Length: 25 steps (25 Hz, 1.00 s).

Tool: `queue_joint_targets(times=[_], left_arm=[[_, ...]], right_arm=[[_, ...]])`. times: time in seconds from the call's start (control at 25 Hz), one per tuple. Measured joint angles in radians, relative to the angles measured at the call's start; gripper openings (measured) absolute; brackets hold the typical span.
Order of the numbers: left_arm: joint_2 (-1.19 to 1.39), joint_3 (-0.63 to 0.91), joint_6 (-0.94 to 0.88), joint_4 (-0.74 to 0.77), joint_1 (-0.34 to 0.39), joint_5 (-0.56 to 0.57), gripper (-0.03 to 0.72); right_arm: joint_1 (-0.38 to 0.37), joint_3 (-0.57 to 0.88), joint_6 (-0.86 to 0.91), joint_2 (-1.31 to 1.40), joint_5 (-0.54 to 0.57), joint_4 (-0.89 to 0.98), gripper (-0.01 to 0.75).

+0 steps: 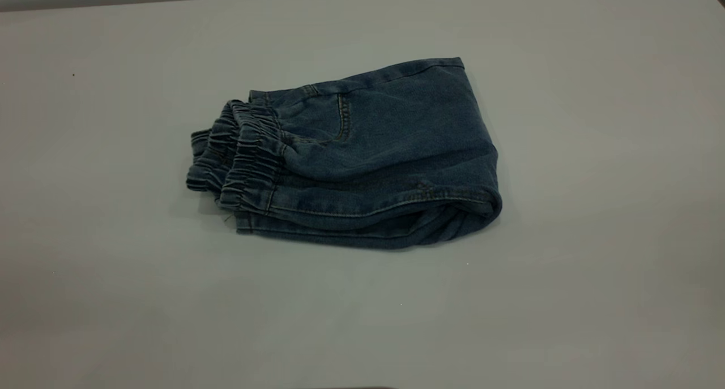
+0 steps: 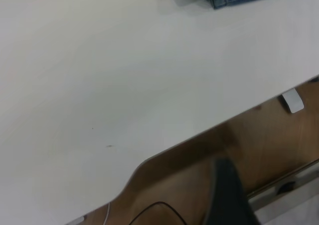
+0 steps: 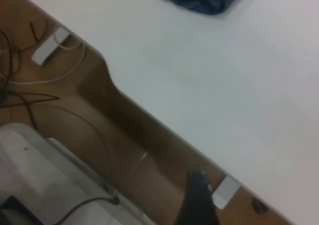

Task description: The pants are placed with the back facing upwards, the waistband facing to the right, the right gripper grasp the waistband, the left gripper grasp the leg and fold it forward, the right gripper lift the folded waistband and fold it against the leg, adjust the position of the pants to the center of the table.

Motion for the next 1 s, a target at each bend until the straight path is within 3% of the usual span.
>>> queue_joint_targets(times=[0.68, 0.8, 1.0], left_arm=[[0.0, 0.002, 0.005, 0.001, 0.0, -0.004, 0.391], [0.0, 0.002, 0.006, 0.001, 0.04, -0.004, 0.391], [0.0, 0.002, 0.006, 0.001, 0.2, -0.005, 0.391]], right_arm=[[-0.006, 0.001, 0.0, -0.01, 0.0, -0.001, 0.475], [-0.071, 0.002, 0.0, -0.026, 0.0, 0.01, 0.475], [-0.317, 0.002, 0.0, -0.074, 0.0, 0.018, 0.475]])
